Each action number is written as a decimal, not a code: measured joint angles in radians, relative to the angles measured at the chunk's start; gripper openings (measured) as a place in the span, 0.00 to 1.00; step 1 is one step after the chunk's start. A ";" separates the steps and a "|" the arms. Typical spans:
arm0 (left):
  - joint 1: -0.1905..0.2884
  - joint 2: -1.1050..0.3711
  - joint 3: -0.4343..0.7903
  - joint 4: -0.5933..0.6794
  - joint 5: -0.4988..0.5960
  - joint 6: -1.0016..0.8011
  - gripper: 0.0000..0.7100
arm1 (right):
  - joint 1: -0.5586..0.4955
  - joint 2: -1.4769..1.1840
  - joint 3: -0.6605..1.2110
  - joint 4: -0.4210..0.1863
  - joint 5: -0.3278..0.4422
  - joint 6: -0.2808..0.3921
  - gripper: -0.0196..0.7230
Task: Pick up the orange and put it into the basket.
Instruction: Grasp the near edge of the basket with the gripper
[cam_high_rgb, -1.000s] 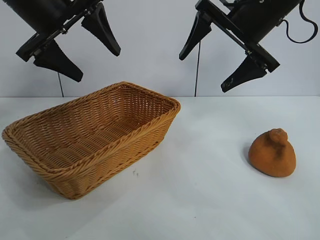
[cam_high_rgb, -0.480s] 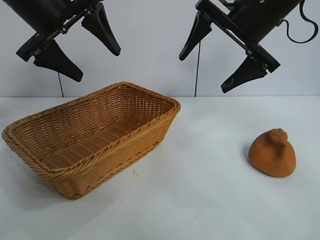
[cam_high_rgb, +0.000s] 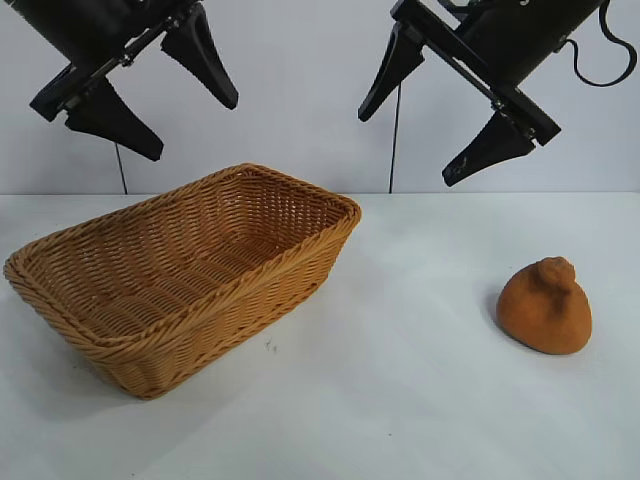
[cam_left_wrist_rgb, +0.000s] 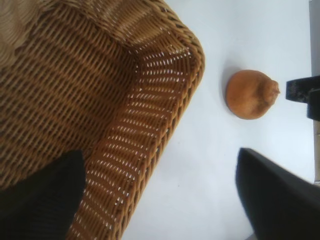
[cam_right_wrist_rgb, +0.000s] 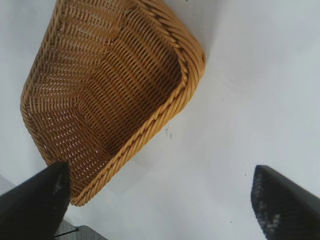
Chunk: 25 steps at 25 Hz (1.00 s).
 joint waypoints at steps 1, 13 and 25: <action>0.010 -0.019 0.000 0.026 0.012 -0.034 0.83 | 0.000 0.000 0.000 0.000 0.000 -0.001 0.94; 0.019 -0.248 0.275 0.288 -0.004 -0.418 0.83 | 0.000 0.000 0.000 -0.003 0.000 -0.003 0.94; 0.010 -0.292 0.603 0.288 -0.241 -0.675 0.83 | 0.000 0.000 0.000 -0.003 0.000 -0.003 0.94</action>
